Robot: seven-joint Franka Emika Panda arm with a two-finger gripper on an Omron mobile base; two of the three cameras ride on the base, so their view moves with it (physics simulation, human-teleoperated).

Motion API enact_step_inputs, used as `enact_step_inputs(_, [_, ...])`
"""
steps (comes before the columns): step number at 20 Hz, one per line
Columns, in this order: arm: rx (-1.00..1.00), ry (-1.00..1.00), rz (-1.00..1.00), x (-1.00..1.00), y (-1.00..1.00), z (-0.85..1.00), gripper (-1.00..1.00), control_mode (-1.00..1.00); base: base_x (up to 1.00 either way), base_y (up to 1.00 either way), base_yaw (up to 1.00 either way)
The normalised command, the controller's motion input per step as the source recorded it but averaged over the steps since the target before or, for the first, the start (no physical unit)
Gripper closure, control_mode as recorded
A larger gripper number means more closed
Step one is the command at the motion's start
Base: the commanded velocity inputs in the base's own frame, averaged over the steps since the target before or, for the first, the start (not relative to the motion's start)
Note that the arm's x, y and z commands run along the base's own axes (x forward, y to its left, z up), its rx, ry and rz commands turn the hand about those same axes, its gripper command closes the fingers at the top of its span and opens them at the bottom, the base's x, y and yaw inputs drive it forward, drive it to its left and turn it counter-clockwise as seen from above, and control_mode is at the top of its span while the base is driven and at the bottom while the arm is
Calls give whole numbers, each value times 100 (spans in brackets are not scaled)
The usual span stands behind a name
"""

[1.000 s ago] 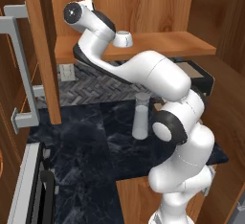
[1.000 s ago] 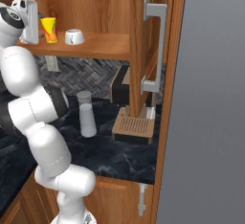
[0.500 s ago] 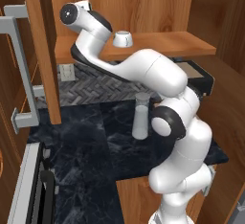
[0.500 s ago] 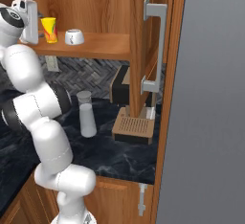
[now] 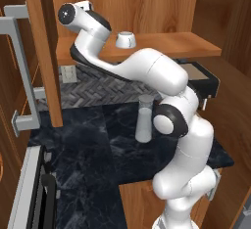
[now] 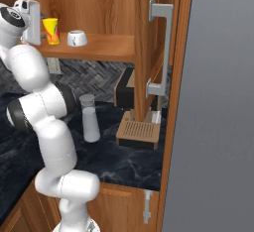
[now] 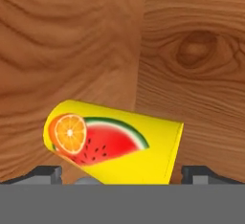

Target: There is a tray on the dining counter. Grab the cup, mug, and pitcher and place them on the tray. The pitcher may be placed next to the tray if it cannot fit the tray.

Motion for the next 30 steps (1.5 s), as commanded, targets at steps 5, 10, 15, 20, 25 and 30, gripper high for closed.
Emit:
enact_step_inputs(5, [0,4,-6,13,0,0,-100,-100,0,0,0])
enact_step_inputs(10, [0,7,-6,18,0,0,-100,-100,0,0,0])
enact_step_inputs(15, [0,6,-5,15,0,0,-100,-100,0,0,0])
enact_step_inputs(20, [0,4,-4,-6,0,-16,-100,-100,0,0,0])
enact_step_inputs(25, [0,0,-5,-41,0,-41,-100,-100,0,0,0])
enact_step_inputs(30, [0,0,-5,-29,0,-35,-100,-100,0,0,0])
